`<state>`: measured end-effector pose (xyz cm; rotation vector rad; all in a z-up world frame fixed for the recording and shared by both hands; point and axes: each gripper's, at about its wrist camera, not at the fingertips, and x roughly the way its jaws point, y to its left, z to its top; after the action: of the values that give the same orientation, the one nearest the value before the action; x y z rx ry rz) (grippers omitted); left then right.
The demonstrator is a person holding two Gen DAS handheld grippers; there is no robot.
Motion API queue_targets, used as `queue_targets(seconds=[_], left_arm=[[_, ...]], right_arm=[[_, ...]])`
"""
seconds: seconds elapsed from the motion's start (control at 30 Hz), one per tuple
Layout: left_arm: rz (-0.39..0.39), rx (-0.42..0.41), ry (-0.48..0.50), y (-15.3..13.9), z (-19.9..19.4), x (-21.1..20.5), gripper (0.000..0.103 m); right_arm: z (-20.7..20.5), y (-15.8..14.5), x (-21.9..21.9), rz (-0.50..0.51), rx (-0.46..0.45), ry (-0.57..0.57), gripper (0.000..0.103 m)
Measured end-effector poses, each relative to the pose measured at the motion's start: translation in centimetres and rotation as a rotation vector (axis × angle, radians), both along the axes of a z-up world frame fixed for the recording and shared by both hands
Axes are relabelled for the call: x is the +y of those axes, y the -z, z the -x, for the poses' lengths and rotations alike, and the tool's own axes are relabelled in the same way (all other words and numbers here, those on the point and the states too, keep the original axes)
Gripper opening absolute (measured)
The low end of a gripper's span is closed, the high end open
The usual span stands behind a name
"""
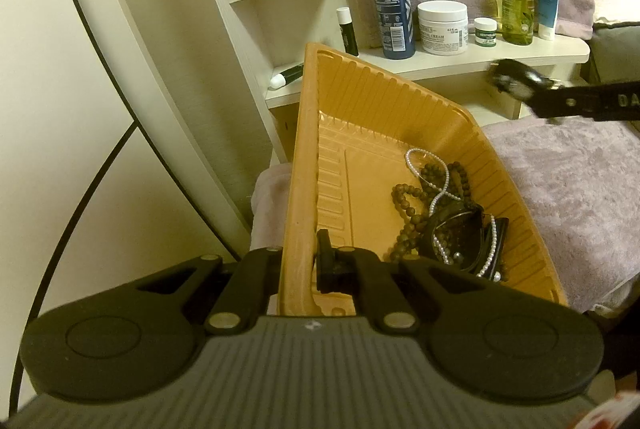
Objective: Organize jewelry
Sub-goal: 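Carry the watch into the tray and open the right gripper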
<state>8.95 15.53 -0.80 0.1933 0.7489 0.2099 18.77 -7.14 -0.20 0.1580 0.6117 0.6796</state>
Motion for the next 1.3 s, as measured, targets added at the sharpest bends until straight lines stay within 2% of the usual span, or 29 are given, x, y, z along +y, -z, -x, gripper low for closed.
queue_targets(seconds=[0.27, 0.57, 0.73, 1.2, 1.3], left_arm=[[0.011, -0.001, -0.003, 0.2, 0.0, 0.3, 0.004], [0.022, -0.002, -0.004, 0.3, -0.2, 0.5, 0.004], [0.027, -0.003, -0.004, 0.4, -0.1, 0.6, 0.004], [0.052, -0.002, -0.011, 0.6, -0.1, 1.2, 0.004], [0.06, -0.001, -0.012, 0.6, -0.1, 1.3, 0.004]], right_arm=[[0.7, -0.5, 3.8, -0.006, 0.012, -0.112, 0.04], [1.7, 1.0, 6.0, -0.005, 0.109, -0.299, 0.04], [1.8, 2.3, 6.6, 0.0, 0.168, -0.338, 0.04], [1.5, 3.6, 7.3, 0.035, 0.223, -0.379, 0.042], [1.6, 3.5, 7.0, 0.03, 0.216, -0.363, 0.052]])
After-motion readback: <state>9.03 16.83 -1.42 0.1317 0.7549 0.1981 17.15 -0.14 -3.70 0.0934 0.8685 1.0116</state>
